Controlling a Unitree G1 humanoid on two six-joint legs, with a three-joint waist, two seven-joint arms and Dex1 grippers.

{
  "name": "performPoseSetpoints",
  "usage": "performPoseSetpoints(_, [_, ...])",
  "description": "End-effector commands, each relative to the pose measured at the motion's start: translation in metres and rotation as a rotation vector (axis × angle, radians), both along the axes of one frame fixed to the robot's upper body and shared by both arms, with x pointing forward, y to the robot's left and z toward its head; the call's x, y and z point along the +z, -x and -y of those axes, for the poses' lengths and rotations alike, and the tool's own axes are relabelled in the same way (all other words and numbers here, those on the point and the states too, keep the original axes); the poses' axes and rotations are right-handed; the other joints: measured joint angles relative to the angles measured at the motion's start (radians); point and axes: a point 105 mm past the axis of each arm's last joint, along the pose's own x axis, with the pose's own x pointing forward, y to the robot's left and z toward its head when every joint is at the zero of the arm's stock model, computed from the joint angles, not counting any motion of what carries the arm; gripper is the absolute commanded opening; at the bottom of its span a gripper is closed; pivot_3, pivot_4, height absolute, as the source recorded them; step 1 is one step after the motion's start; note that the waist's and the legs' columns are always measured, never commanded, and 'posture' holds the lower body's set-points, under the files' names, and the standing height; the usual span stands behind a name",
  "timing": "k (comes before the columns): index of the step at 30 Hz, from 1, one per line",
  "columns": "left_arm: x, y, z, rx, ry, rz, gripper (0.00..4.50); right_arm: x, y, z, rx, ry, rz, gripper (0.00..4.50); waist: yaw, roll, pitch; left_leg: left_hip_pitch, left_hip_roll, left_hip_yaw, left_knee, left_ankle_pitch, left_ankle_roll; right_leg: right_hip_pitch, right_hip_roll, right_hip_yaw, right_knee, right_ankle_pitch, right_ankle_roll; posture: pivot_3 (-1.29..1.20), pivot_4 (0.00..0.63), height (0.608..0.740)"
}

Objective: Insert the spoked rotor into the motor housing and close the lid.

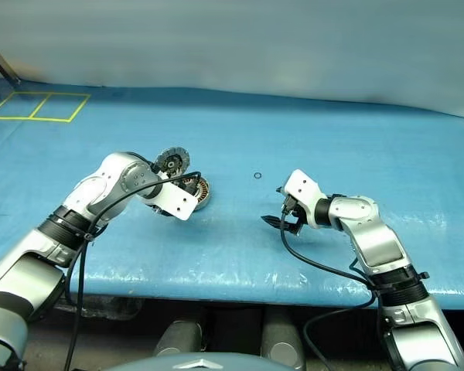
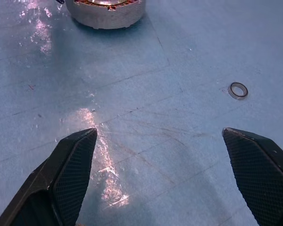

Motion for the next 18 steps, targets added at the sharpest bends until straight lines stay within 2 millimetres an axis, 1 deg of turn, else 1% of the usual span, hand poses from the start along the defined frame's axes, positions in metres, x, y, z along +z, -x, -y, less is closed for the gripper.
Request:
performPoseSetpoints(1, [-0.012, 0.003, -0.010, 0.008, -0.054, -0.050, 2.92, 0.010, 0.000, -0.003, 0.000, -0.018, 0.043, 4.50, -0.001, 0.000, 0.000, 0.000, 0.000, 0.000, 0.000, 0.000, 0.000, 0.000, 0.000, 0.000, 0.000, 0.000, 0.000, 0.00, 0.150, 0.740])
performPoseSetpoints(4, [-0.015, 0.001, -0.014, 0.017, -0.068, -0.046, 2.15, 0.011, 0.000, -0.002, -0.011, -0.023, 0.049, 4.50, -0.003, 0.001, 0.000, 0.000, 0.000, 0.000, -0.001, 0.000, 0.000, 0.000, 0.000, 0.000, 0.000, 0.001, 0.001, 0.00, 0.150, 0.740])
performPoseSetpoints(8, [-0.015, 0.003, -0.017, -0.018, -0.088, -0.057, 2.15, 0.010, 0.001, -0.001, -0.024, -0.026, 0.050, 4.50, -0.005, 0.001, 0.000, 0.000, 0.000, 0.000, 0.000, 0.000, 0.000, 0.000, 0.000, 0.000, 0.001, 0.000, 0.001, 0.00, 0.150, 0.740])
performPoseSetpoints(10, [-0.013, 0.002, -0.016, -0.033, -0.081, -0.044, 2.07, 0.009, 0.001, 0.000, -0.031, -0.029, 0.050, 4.50, -0.008, 0.001, 0.000, 0.001, 0.000, 0.000, 0.000, 0.000, 0.000, 0.000, 0.000, 0.000, 0.001, 0.000, 0.000, 0.00, 0.150, 0.740])
performPoseSetpoints(13, [-0.008, -0.001, -0.009, -0.063, -0.055, -0.002, 2.07, 0.007, 0.002, 0.001, -0.044, -0.038, 0.048, 4.50, -0.006, 0.001, 0.000, 0.000, 0.000, 0.000, 0.000, 0.000, 0.000, 0.000, 0.000, 0.000, 0.001, 0.000, 0.000, 0.00, 0.150, 0.740])
performPoseSetpoints(18, [0.000, 0.005, 0.010, -0.191, -0.029, 0.032, 2.07, 0.006, 0.005, 0.007, -0.079, -0.053, 0.050, 4.50, 0.003, 0.000, 0.000, 0.000, 0.000, 0.000, 0.000, 0.000, 0.000, 0.000, 0.000, 0.000, 0.001, 0.000, 0.001, 0.00, 0.150, 0.740])
